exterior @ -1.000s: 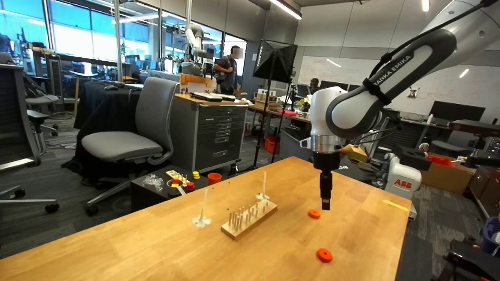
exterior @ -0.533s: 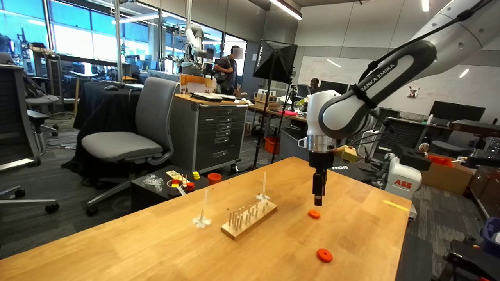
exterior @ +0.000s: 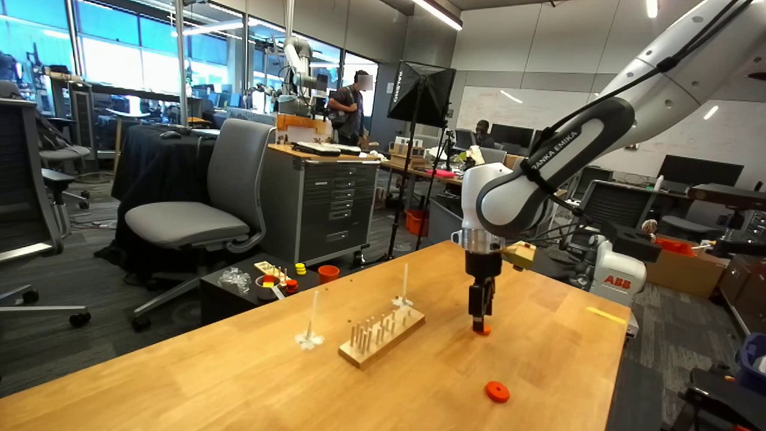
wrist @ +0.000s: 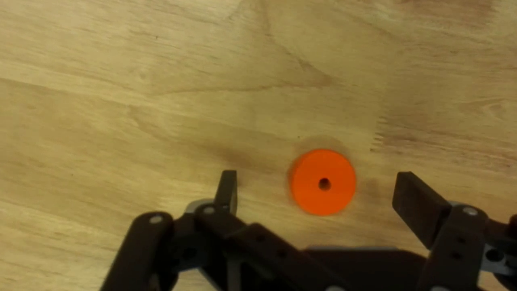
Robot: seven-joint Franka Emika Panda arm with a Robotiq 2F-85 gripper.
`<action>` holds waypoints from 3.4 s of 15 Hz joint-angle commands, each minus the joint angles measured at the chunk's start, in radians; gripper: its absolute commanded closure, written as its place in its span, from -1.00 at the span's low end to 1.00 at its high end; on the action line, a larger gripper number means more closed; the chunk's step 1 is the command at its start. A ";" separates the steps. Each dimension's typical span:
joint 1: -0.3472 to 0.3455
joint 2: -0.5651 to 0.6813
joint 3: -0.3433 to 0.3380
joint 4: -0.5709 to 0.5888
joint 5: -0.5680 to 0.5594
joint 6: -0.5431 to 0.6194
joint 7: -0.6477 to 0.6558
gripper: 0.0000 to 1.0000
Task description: Put the orange ring on the right on the rack
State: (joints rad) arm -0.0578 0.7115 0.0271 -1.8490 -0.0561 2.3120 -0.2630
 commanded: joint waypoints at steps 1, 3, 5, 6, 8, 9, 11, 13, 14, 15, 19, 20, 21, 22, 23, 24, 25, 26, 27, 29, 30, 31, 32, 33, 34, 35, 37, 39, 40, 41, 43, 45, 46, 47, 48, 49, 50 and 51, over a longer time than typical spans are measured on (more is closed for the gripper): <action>0.006 0.039 -0.010 0.050 -0.012 0.003 0.030 -0.98; 0.003 0.046 -0.009 0.058 -0.009 -0.009 0.029 -0.47; -0.002 0.042 -0.008 0.065 -0.005 -0.026 0.027 -0.22; -0.004 0.040 -0.008 0.068 -0.003 -0.037 0.025 -0.06; -0.013 0.037 -0.004 0.081 0.006 -0.071 0.019 0.27; -0.019 0.036 -0.001 0.090 0.012 -0.089 0.015 0.43; -0.026 0.036 0.002 0.117 0.023 -0.146 0.011 0.65; -0.030 0.038 0.003 0.138 0.029 -0.201 0.009 0.65; -0.031 0.031 0.006 0.143 0.034 -0.223 0.007 0.65; -0.032 0.026 0.010 0.147 0.039 -0.238 0.005 0.65; -0.024 -0.014 0.038 0.147 0.072 -0.259 0.006 0.65; -0.020 -0.021 0.047 0.151 0.082 -0.262 0.009 0.65; -0.015 -0.024 0.055 0.158 0.088 -0.264 0.012 0.65; -0.008 -0.028 0.063 0.164 0.095 -0.269 0.018 0.65; -0.004 -0.032 0.071 0.168 0.105 -0.271 0.019 0.65; 0.005 -0.035 0.078 0.173 0.111 -0.270 0.025 0.65; 0.013 -0.037 0.083 0.178 0.115 -0.266 0.029 0.65; 0.023 -0.035 0.087 0.184 0.118 -0.258 0.037 0.65; 0.032 -0.032 0.090 0.194 0.119 -0.253 0.046 0.65; 0.056 -0.014 0.090 0.223 0.118 -0.245 0.072 0.65; 0.070 -0.002 0.088 0.242 0.117 -0.244 0.091 0.65; 0.080 0.006 0.087 0.256 0.116 -0.244 0.105 0.65; 0.092 0.015 0.085 0.271 0.114 -0.242 0.122 0.65; 0.102 0.024 0.085 0.288 0.113 -0.240 0.137 0.65; 0.110 0.033 0.084 0.304 0.113 -0.242 0.150 0.65; 0.118 0.044 0.083 0.323 0.112 -0.242 0.164 0.65; 0.131 0.071 0.079 0.366 0.111 -0.246 0.192 0.65; 0.137 0.100 0.077 0.411 0.112 -0.254 0.213 0.65; 0.138 0.112 0.077 0.428 0.112 -0.258 0.220 0.65; 0.139 0.123 0.076 0.444 0.112 -0.260 0.226 0.65; 0.137 0.147 0.074 0.473 0.112 -0.268 0.236 0.65; 0.136 0.168 0.072 0.499 0.112 -0.275 0.241 0.65; 0.135 0.179 0.071 0.511 0.112 -0.277 0.242 0.65; 0.136 0.189 0.070 0.522 0.111 -0.280 0.245 0.65; 0.136 0.198 0.071 0.533 0.112 -0.285 0.245 0.65; 0.136 0.208 0.071 0.543 0.111 -0.287 0.245 0.65; 0.137 0.217 0.070 0.554 0.110 -0.290 0.246 0.65; 0.138 0.225 0.069 0.562 0.109 -0.290 0.248 0.65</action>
State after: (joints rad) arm 0.0681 0.8945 0.1063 -1.3660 0.0434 2.0657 -0.0316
